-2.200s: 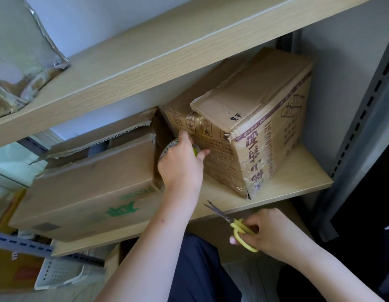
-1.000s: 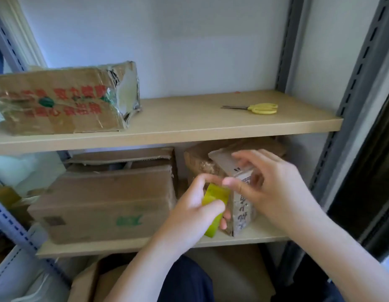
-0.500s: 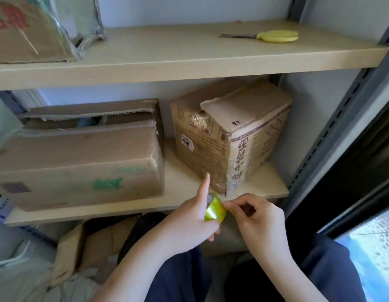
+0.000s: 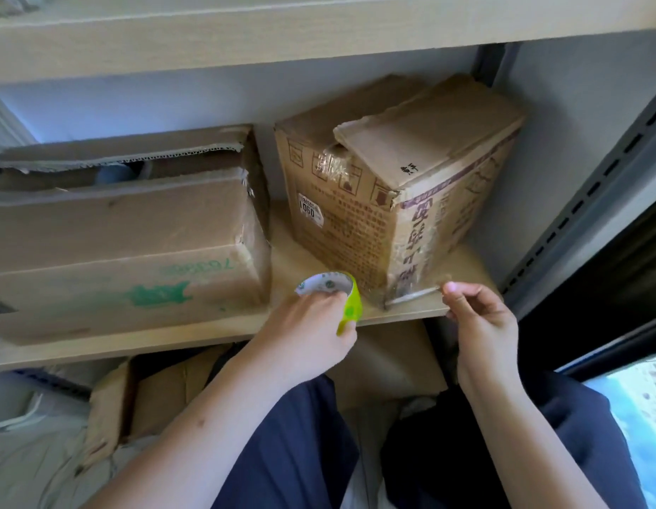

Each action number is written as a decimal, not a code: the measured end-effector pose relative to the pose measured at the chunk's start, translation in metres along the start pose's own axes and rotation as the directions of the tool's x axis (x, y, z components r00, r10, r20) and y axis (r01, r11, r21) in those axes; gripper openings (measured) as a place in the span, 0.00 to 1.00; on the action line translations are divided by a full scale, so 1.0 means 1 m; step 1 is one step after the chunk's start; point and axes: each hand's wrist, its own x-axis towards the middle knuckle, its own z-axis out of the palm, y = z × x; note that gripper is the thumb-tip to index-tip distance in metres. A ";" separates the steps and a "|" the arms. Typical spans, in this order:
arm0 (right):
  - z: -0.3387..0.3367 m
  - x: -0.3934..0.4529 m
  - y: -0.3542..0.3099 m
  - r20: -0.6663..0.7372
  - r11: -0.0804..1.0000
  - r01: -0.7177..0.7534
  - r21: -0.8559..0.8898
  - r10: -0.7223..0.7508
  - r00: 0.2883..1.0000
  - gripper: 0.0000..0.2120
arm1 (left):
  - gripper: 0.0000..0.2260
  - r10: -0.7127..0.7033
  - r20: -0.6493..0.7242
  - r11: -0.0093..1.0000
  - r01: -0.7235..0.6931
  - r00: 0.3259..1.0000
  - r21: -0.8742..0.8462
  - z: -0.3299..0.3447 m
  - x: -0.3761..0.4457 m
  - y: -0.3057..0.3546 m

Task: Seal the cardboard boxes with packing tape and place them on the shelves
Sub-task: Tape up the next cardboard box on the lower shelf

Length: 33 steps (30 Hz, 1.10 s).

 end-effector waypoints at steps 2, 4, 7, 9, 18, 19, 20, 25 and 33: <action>0.002 0.002 0.005 -0.008 0.999 -0.021 0.040 0.021 1.000 0.06 | 0.12 -0.017 -0.090 0.990 0.029 0.996 0.139 0.002 0.007 -0.002; 0.006 0.001 0.009 -0.029 0.998 -0.027 0.057 0.028 0.999 0.05 | 0.12 -0.070 -0.184 0.967 0.112 0.981 0.229 0.003 0.016 -0.003; 0.013 0.007 0.012 -0.108 0.996 -0.027 0.090 0.037 0.993 0.05 | 0.13 -0.165 -0.252 0.941 0.229 0.954 0.251 0.006 0.026 0.001; 0.017 0.013 0.013 -0.134 0.993 -0.032 0.111 0.047 0.990 0.05 | 0.13 -0.187 -0.269 0.931 0.257 0.945 0.257 0.013 0.032 0.003; 0.036 0.039 0.019 -0.187 0.965 0.073 -0.254 -0.123 0.975 0.04 | 0.15 -0.144 -0.443 0.935 0.269 0.885 0.233 0.034 0.055 0.007; 0.037 0.040 0.018 -0.167 0.918 0.117 -0.378 -0.192 0.967 0.04 | 0.16 -0.144 -0.449 0.935 0.270 0.882 0.229 0.035 0.056 0.008; 0.037 0.040 0.016 -0.147 0.863 0.154 -0.482 -0.252 0.956 0.04 | 0.17 -0.145 -0.456 0.933 0.275 0.878 0.233 0.035 0.057 0.008; 0.040 0.033 0.008 -0.118 0.621 0.113 -0.776 -0.319 0.940 0.18 | 0.21 -0.157 -0.529 0.920 0.319 0.834 0.230 0.036 0.067 0.015; 0.053 0.001 0.016 0.198 0.546 0.465 -0.697 -0.477 0.857 0.30 | 0.23 -0.165 -0.543 0.946 0.288 0.823 0.149 0.037 0.075 0.017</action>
